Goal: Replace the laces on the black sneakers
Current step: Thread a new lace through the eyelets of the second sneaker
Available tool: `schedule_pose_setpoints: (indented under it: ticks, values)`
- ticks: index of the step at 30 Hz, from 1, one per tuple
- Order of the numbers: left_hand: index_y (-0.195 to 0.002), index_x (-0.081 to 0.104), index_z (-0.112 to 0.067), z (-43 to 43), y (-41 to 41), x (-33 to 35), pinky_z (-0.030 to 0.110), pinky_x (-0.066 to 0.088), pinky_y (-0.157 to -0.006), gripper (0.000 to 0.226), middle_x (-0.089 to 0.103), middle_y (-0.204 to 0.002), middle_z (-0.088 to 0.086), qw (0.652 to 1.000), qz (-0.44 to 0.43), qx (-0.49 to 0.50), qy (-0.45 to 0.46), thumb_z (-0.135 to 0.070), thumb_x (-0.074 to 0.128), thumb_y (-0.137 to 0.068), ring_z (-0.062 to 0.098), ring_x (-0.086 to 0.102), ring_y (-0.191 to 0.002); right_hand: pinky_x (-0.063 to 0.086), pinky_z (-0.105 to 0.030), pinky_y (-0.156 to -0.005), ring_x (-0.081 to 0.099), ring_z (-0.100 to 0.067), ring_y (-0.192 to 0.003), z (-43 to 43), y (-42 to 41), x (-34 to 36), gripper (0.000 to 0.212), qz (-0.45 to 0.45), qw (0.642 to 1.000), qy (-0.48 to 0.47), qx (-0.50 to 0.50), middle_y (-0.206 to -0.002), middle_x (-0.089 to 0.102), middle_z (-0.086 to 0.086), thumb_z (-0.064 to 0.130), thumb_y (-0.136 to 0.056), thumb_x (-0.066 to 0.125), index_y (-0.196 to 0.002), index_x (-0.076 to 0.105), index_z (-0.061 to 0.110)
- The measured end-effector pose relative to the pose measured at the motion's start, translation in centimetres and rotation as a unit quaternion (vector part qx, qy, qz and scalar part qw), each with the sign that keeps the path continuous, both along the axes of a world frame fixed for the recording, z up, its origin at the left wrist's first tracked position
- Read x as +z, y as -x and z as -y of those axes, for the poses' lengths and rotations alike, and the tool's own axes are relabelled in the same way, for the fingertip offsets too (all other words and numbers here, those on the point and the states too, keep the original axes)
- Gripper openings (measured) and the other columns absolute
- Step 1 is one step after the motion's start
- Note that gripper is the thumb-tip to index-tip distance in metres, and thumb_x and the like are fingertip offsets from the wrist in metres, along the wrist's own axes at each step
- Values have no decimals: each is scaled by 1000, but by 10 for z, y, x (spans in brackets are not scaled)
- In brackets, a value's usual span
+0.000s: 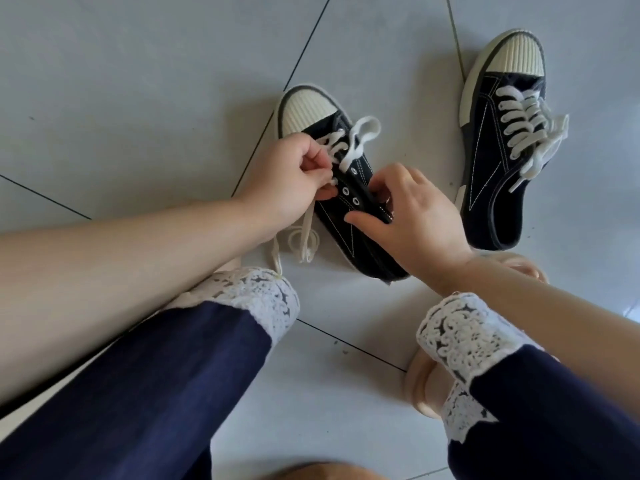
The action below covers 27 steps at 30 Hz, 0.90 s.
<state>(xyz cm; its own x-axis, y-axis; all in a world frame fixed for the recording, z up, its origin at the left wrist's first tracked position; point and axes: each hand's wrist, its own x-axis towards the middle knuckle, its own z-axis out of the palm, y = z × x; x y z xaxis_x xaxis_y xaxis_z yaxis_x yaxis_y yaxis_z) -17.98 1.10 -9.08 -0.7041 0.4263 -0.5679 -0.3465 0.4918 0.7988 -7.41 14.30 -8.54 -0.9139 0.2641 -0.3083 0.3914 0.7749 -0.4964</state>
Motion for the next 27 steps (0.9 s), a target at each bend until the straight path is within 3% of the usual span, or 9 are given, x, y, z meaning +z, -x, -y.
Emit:
schedule_pose_setpoints:
  ticks: [5,7,9,13,17,20,22,24,27]
  values:
    - [-75,52,-13,-9,11,6,12,48,-55,20,57,-70,0,995,-61,-74,30,3,55,-86,3,61,-57,30,-30,-49,43,-25,-55,-2,15,-6,27,18,998,-34,45,-56,39,6,37,-89,50,-79,35,18]
    - [-81,57,-8,-6,16,7,21,46,-62,8,53,-67,-9,964,-180,-180,75,-1,57,-85,10,57,-61,26,-30,-49,39,-26,-54,-4,14,-8,26,23,999,-19,32,-53,36,7,31,-89,49,-75,34,16]
    - [-86,60,-2,-2,16,7,21,33,-63,4,50,-71,-7,923,-272,-259,76,-1,57,-84,12,47,-71,23,-29,-45,37,-24,-50,-7,11,-7,26,22,999,-16,27,-52,37,6,27,-88,49,-71,34,16]
    - [-83,61,2,23,24,8,21,24,-63,5,57,-80,12,886,-327,-310,112,4,56,-81,18,46,-76,32,-31,-47,42,-26,-50,-19,4,-7,30,18,1000,-7,-1,-51,41,2,24,-86,51,-64,32,17]
    - [-80,62,-2,65,32,17,19,20,-60,8,56,-77,6,882,-327,-287,180,5,58,-80,16,43,-74,36,-33,-49,42,-25,-50,-30,-1,-6,32,16,999,-2,-34,-51,42,1,24,-86,53,-61,34,16]
    - [-79,60,-13,76,24,22,18,22,-59,11,53,-73,-7,901,-270,-257,222,-2,57,-82,13,44,-69,38,-34,-50,44,-25,-50,-32,-5,-6,29,24,999,12,-44,-51,43,0,23,-85,53,-62,37,14]
    - [-79,59,-17,61,16,22,19,27,-57,13,51,-67,-15,921,-230,-260,174,-4,57,-82,6,49,-62,35,-33,-50,41,-18,-49,-31,-7,-6,34,28,998,27,-51,-51,42,3,25,-85,53,-59,33,19]
    - [-86,61,-14,34,9,18,9,33,-57,11,53,-68,-15,929,-208,-284,110,-5,55,-85,-5,51,-63,34,-32,-49,39,-14,-48,-28,-8,-7,36,25,997,37,-59,-51,40,5,26,-86,53,-58,30,21]
    - [-101,61,-9,-4,4,9,9,33,-56,16,51,-72,-11,933,-208,-288,60,-8,49,-91,-2,47,-65,33,-29,-48,38,-11,-48,-27,-7,-8,37,24,997,35,-58,-51,40,7,28,-85,54,-58,29,23]
